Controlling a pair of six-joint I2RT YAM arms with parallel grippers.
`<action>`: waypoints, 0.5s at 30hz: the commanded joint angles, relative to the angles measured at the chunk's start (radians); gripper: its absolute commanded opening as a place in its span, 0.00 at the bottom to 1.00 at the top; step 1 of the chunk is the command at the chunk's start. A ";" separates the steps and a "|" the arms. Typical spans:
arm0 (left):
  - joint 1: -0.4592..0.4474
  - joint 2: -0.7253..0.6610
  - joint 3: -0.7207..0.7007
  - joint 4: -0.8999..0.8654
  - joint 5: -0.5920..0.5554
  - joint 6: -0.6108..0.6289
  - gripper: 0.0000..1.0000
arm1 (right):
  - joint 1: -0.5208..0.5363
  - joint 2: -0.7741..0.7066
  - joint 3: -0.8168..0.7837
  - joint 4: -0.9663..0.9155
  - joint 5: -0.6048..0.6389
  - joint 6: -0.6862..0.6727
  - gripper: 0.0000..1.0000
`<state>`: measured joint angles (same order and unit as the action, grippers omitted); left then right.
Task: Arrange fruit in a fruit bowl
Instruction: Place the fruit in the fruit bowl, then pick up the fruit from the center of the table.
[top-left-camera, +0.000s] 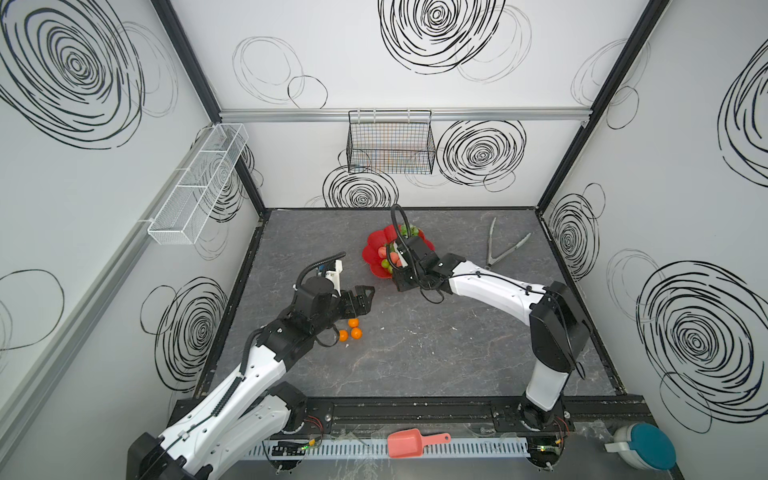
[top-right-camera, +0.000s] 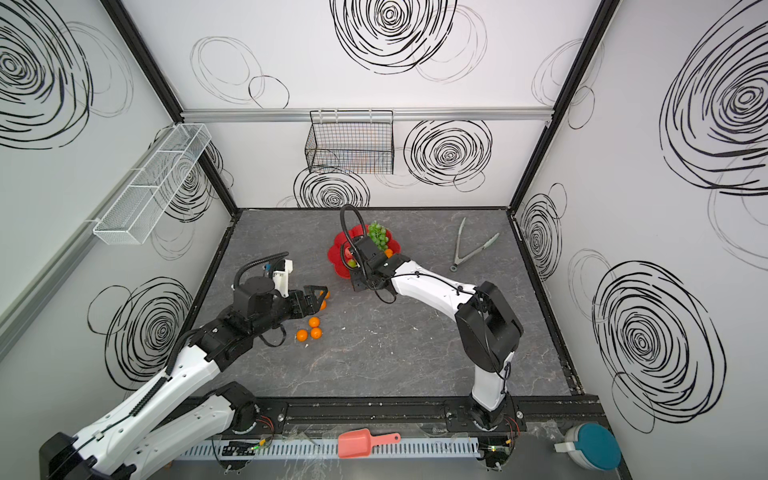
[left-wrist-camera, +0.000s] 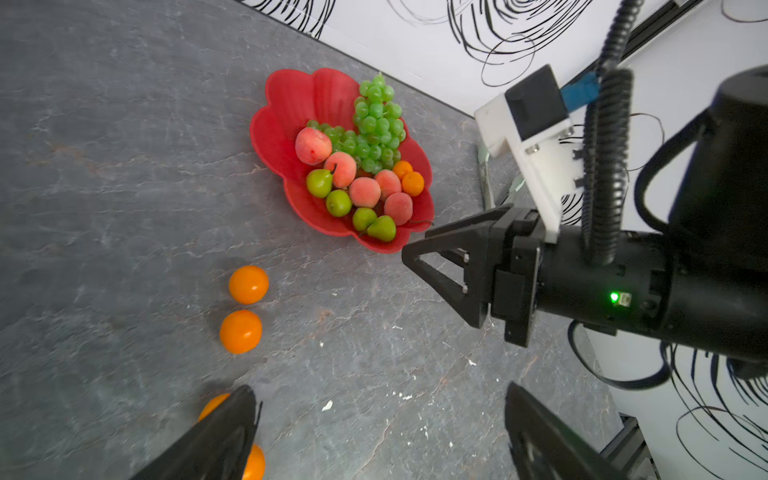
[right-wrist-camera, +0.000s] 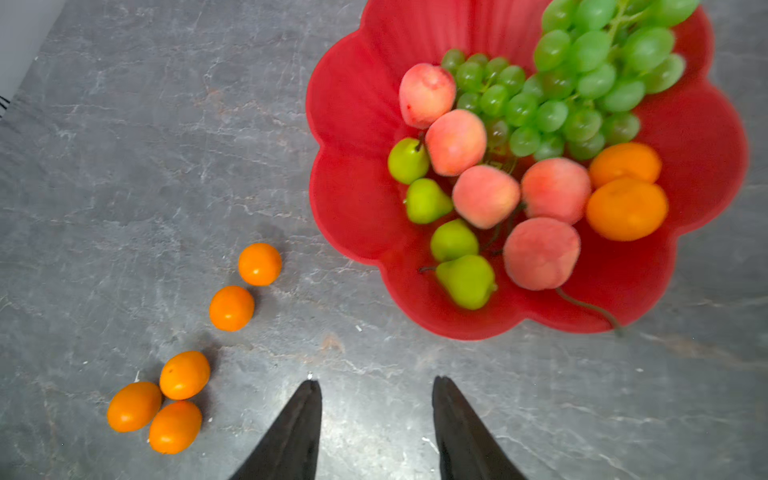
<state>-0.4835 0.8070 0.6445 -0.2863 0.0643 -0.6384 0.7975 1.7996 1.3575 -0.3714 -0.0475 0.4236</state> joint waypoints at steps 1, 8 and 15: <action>0.040 -0.037 -0.029 -0.066 -0.006 -0.006 0.96 | 0.053 -0.038 -0.050 0.149 -0.004 0.084 0.50; 0.194 -0.068 -0.040 -0.107 0.076 0.011 0.96 | 0.134 0.065 -0.002 0.195 -0.021 0.166 0.50; 0.336 -0.045 -0.026 -0.102 0.161 0.054 0.96 | 0.166 0.193 0.123 0.167 0.003 0.192 0.49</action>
<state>-0.1833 0.7555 0.6071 -0.4007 0.1696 -0.6155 0.9577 1.9606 1.4220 -0.2050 -0.0753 0.5823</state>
